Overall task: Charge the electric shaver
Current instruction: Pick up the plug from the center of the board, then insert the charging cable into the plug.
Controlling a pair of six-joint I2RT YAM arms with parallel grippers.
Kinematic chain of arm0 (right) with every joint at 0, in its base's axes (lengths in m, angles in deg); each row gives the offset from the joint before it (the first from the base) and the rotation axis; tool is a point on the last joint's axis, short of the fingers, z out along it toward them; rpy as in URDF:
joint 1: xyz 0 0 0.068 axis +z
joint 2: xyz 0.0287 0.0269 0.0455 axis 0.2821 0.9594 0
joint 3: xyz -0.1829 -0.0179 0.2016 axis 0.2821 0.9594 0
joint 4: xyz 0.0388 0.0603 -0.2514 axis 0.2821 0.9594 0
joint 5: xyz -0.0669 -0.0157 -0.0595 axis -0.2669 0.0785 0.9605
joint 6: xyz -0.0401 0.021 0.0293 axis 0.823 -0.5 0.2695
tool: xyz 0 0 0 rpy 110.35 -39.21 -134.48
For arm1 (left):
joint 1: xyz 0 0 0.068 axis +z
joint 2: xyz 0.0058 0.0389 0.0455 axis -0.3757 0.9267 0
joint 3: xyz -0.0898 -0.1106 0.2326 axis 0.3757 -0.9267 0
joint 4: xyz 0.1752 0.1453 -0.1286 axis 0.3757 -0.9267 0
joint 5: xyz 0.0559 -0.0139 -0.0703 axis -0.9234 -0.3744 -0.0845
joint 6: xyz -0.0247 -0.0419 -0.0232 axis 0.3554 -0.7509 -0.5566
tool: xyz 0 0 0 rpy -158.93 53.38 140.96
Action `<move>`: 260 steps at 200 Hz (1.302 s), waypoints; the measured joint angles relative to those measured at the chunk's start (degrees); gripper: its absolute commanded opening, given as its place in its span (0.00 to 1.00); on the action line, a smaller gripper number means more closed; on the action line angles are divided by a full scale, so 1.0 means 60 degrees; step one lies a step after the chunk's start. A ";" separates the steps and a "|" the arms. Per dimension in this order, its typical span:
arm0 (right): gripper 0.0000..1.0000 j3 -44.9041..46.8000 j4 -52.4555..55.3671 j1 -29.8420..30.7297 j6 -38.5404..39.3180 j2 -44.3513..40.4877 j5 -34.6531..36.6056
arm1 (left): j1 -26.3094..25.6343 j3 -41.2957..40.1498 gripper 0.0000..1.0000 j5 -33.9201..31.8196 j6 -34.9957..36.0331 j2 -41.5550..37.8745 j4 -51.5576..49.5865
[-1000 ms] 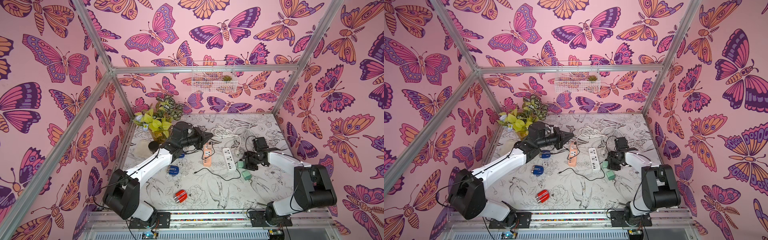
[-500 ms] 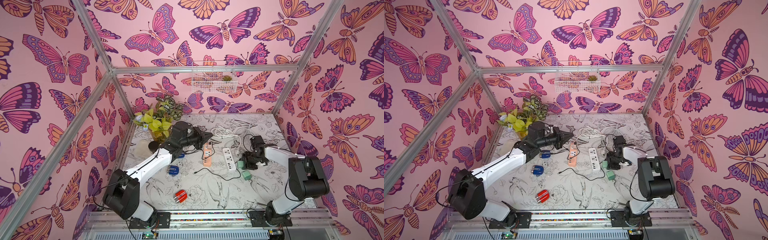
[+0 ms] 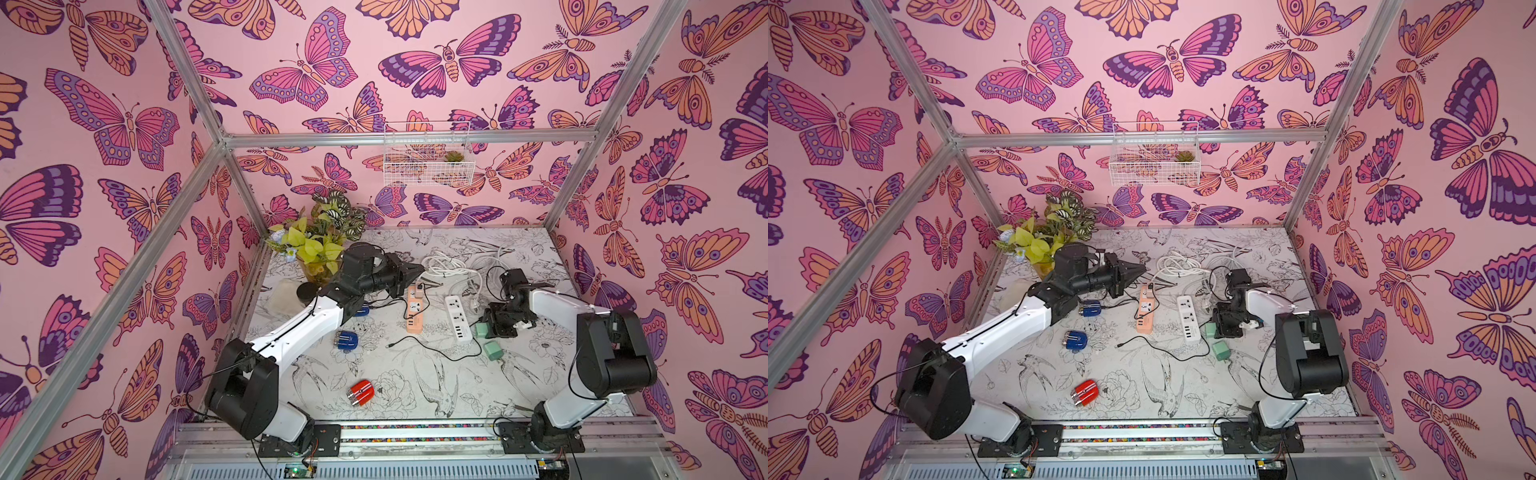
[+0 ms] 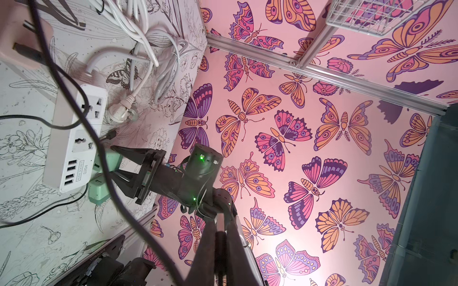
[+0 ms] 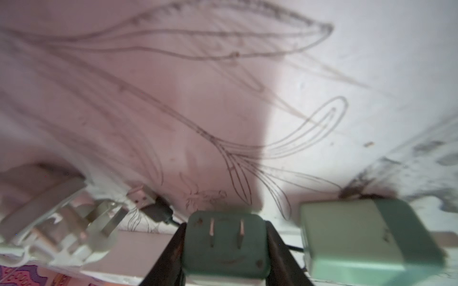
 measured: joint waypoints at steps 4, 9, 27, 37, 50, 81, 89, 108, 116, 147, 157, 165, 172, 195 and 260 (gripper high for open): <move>0.00 -0.0182 0.0142 0.0007 0.0164 -0.0204 0.0062 | 0.0018 0.0000 0.00 -0.0004 0.0004 -0.0018 0.0000; 0.00 -0.0404 0.0266 0.0029 0.0372 -0.0503 0.0135 | 0.0044 0.0000 0.00 -0.0004 0.0007 -0.0047 0.0004; 0.00 -0.0987 -0.0069 0.0171 0.0998 -0.1894 0.0168 | 0.0113 0.0000 0.00 -0.0004 0.0066 -0.0138 0.0029; 0.00 -0.0907 -0.0907 0.0284 0.1126 -0.2732 0.0004 | 0.0127 0.0000 0.00 -0.0004 0.0084 -0.0153 0.0084; 0.00 -0.0302 -0.2907 0.0463 0.0991 -0.3636 -0.0459 | 0.0135 0.0000 0.00 -0.0004 0.0102 -0.0149 0.0149; 0.00 0.0637 -0.7519 0.1096 0.0248 -0.3071 -0.1523 | 0.0157 0.0018 0.00 0.0022 0.0142 -0.0087 0.0539; 0.00 0.0732 -0.8517 0.1297 0.0055 -0.2623 -0.1738 | 0.0164 0.0069 0.00 0.0044 0.0142 -0.0004 0.0630; 0.00 0.0980 -1.0429 0.1676 -0.0423 -0.1942 -0.2084 | 0.0168 0.0229 0.00 0.0142 0.0142 0.0251 0.0805; 0.00 0.1060 -1.1027 0.1759 -0.0608 -0.1796 -0.2182 | 0.0168 0.0273 0.00 0.0178 0.0142 0.0310 0.0834; 0.00 0.1126 -1.2513 0.1829 -0.1096 -0.1665 -0.2331 | 0.0168 0.0277 0.00 0.0208 0.0131 0.0342 0.0929; 0.00 0.1126 -1.2764 0.1872 -0.1184 -0.1665 -0.2353 | 0.0168 0.0277 0.00 0.0211 0.0091 0.0390 0.1086; 0.00 0.1126 -1.2863 0.1934 -0.1246 -0.1661 -0.2375 | 0.0168 0.0277 0.00 0.0211 0.0044 0.0441 0.1198; 0.00 0.1122 -1.2958 0.2007 -0.1282 -0.1643 -0.2382 | 0.0168 0.0280 0.00 0.0208 -0.0004 0.0503 0.1286; 0.00 0.1122 -1.3143 0.2259 -0.1402 -0.1453 -0.2379 | 0.0168 0.0335 0.00 0.0211 -0.0047 0.0714 0.1362; 0.00 0.1107 -1.3129 0.2430 -0.1475 -0.1228 -0.2379 | 0.0168 0.0342 0.00 0.0211 -0.0080 0.0783 0.1446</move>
